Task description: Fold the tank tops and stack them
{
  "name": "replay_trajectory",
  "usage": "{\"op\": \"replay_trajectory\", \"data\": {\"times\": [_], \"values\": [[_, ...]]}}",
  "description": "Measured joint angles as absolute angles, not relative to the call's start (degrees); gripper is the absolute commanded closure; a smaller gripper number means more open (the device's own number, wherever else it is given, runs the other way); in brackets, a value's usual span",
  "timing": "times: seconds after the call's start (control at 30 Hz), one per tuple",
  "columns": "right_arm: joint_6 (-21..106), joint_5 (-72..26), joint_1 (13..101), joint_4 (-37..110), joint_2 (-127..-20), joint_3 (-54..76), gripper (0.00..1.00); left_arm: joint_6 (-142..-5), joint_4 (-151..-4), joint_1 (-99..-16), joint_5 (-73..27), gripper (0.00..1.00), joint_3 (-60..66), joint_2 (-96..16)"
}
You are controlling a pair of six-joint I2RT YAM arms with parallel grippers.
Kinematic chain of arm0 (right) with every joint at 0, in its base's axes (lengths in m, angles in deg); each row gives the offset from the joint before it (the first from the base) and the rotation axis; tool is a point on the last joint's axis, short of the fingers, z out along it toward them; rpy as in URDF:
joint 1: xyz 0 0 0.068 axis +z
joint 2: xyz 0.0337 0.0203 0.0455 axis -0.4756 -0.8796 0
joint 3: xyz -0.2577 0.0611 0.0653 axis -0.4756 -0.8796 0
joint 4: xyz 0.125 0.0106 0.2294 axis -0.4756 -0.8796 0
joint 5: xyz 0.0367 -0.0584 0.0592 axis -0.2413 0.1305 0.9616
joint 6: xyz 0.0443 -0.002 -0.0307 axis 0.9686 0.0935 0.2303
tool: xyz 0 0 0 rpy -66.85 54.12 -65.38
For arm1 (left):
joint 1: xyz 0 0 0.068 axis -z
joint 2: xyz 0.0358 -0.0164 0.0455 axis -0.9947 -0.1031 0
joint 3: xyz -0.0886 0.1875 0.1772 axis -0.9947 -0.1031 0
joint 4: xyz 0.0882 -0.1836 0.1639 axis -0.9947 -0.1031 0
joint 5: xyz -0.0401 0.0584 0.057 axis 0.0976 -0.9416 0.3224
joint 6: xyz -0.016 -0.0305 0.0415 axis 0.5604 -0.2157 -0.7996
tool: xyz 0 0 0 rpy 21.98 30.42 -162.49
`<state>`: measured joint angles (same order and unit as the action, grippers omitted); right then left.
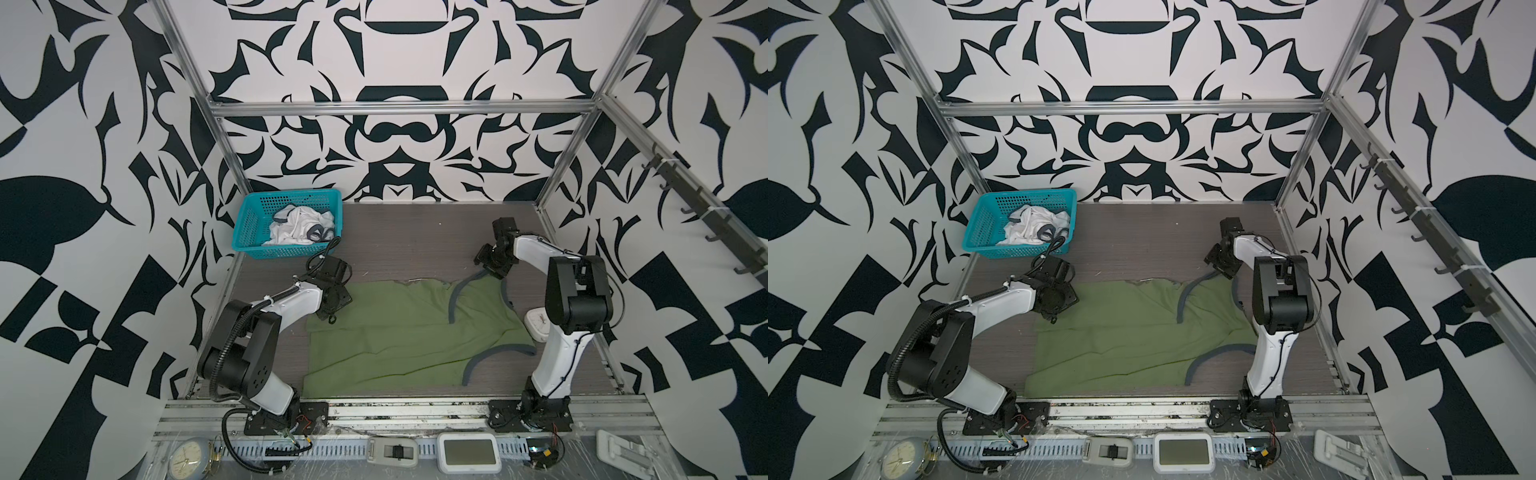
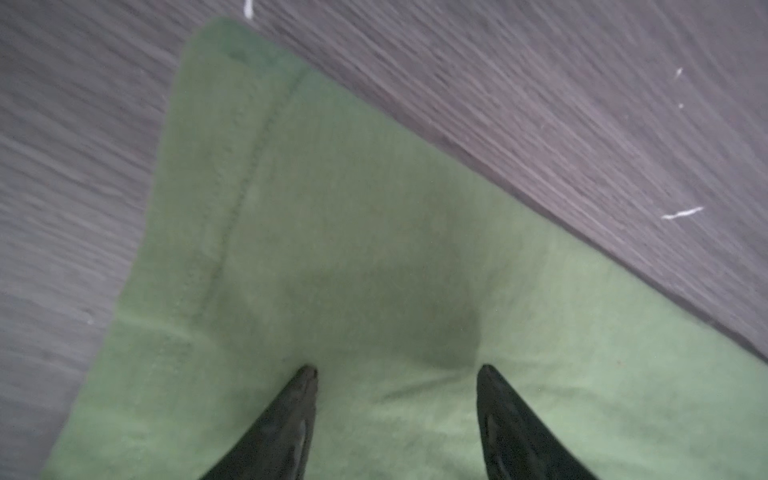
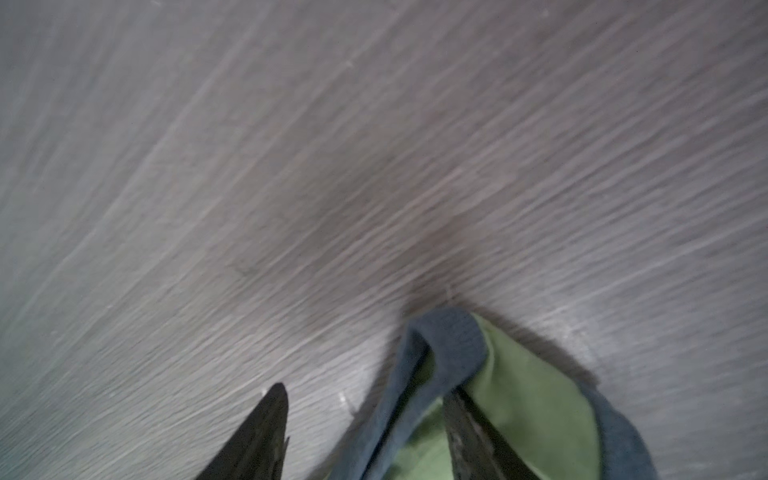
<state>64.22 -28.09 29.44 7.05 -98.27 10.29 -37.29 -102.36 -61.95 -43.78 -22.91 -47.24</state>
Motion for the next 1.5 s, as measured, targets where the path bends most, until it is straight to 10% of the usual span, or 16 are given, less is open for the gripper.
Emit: {"op": "replay_trajectory", "data": {"times": [0.4, 0.77, 1.5], "values": [[65.6, -30.4, 28.7, 7.9, -97.7, 8.8, 0.54, -33.8, -100.9, -63.1, -47.8, 0.35, -23.5, -47.5], [67.1, -29.6, 28.4, 9.8, -97.6, 8.7, 1.00, -32.3, -99.6, -65.6, -48.5, 0.34, -23.9, -47.4], [67.1, -26.3, 27.5, 32.1, -85.2, -7.4, 1.00, -33.3, -98.8, -72.8, -47.3, 0.35, -23.3, -48.1]]}}
